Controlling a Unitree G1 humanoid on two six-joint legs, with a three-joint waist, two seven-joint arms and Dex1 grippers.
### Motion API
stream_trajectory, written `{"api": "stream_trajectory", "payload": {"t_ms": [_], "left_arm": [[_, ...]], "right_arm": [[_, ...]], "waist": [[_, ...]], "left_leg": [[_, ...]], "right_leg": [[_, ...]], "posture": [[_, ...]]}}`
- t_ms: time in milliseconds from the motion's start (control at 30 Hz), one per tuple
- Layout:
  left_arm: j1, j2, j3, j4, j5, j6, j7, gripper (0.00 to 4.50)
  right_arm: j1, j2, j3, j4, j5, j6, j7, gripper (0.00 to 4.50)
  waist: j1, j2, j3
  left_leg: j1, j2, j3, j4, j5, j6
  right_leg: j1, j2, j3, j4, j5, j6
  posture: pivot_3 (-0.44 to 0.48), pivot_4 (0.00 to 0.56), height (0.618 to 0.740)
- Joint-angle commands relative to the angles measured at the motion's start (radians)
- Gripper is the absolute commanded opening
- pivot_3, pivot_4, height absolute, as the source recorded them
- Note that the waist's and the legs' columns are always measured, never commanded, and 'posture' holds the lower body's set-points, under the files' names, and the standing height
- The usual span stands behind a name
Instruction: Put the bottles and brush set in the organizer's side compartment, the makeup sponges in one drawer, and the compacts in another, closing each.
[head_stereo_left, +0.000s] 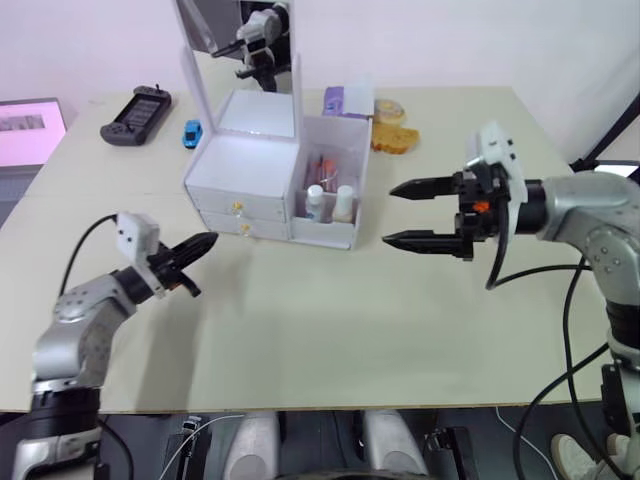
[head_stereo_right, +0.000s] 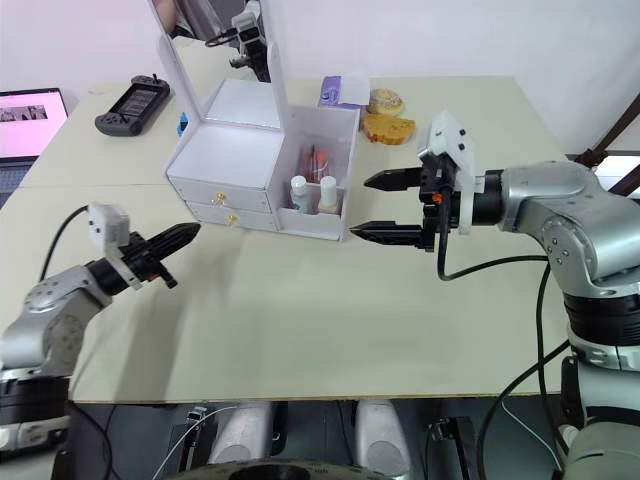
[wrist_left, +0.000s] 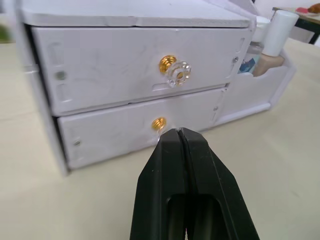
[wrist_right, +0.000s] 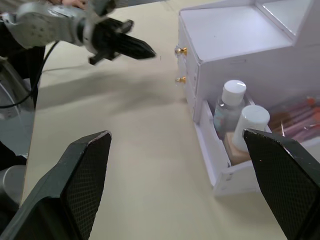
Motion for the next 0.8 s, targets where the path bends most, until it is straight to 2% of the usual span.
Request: {"api": "stream_trajectory", "payload": {"t_ms": [33, 133, 233, 300, 433, 467, 633, 800], "left_arm": [[0.05, 0.085, 0.1, -0.014, -0.001, -0.007, -0.026, 0.02], [0.084, 0.128, 0.142, 0.021, 0.014, -0.032, -0.033, 0.02], [0.111, 0.163, 0.153, 0.08, 0.076, -0.077, -0.019, 0.9], [0.125, 0.169, 0.159, 0.116, 0.125, -0.142, -0.005, 1.95], [0.144, 0.171, 0.159, 0.152, 0.206, -0.248, 0.035, 4.08], [0.148, 0.172, 0.159, 0.15, 0.214, -0.257, 0.039, 4.44], [0.213, 0.222, 0.155, 0.042, 0.183, -0.097, 0.017, 4.44], [0.228, 0.244, 0.154, 0.018, 0.207, -0.101, 0.007, 4.44]], "right_arm": [[0.102, -0.005, -0.103, 0.042, -0.051, -0.106, -0.034, 4.5], [0.195, 0.0, -0.162, 0.065, -0.045, -0.131, -0.04, 4.5], [0.281, 0.02, -0.242, 0.098, -0.023, -0.151, -0.05, 4.5], [0.32, 0.067, -0.305, 0.138, -0.073, -0.276, -0.107, 4.5], [0.401, 0.119, -0.364, 0.192, -0.138, -0.474, -0.122, 4.5], [0.418, 0.128, -0.375, 0.206, -0.141, -0.502, -0.121, 4.5], [0.523, 0.15, -0.389, 0.274, -0.18, -0.649, -0.09, 4.5], [0.562, 0.164, -0.38, 0.299, -0.177, -0.681, -0.095, 4.5]], "waist": [[0.002, -0.001, 0.0], [0.001, 0.0, 0.0], [0.0, 0.0, 0.0], [-0.002, 0.0, 0.0], [-0.003, 0.0, 0.0], [-0.003, 0.0, 0.0], [-0.004, 0.0, 0.0], [-0.004, 0.0, 0.0]], "left_leg": [[0.0, 0.0, 0.0, 0.0, 0.0, 0.0], [0.0, 0.0, 0.001, 0.0, 0.0, 0.0], [0.0, 0.0, 0.001, 0.0, 0.0, 0.0], [0.0, 0.0, 0.001, 0.0, 0.0, 0.0], [0.0, 0.0, 0.002, 0.0, 0.0, 0.0], [0.0, 0.0, 0.002, 0.0, 0.0, 0.0], [0.0, 0.0, 0.002, 0.0, 0.0, 0.0], [0.002, 0.0, 0.002, 0.0, 0.0, 0.0]], "right_leg": [[0.0, 0.0, 0.0, 0.0, 0.0, 0.0], [0.0, 0.0, 0.0, -0.001, -0.001, -0.002], [0.0, 0.0, 0.0, -0.001, -0.002, -0.003], [0.0, 0.0, 0.0, -0.001, -0.002, -0.003], [0.0, 0.0, 0.001, -0.001, -0.002, -0.003], [0.0, 0.0, 0.001, -0.001, -0.001, -0.003], [0.001, 0.0, 0.001, -0.001, -0.001, -0.002], [0.001, 0.0, 0.001, 0.0, -0.001, -0.003]], "posture": [[0.0, 0.15, 0.74], [0.0, 0.15, 0.74], [0.0, 0.15, 0.74], [0.0, 0.15, 0.74], [0.0, 0.15, 0.74], [0.0, 0.15, 0.74], [0.0, 0.15, 0.74], [0.0, 0.15, 0.74]]}}
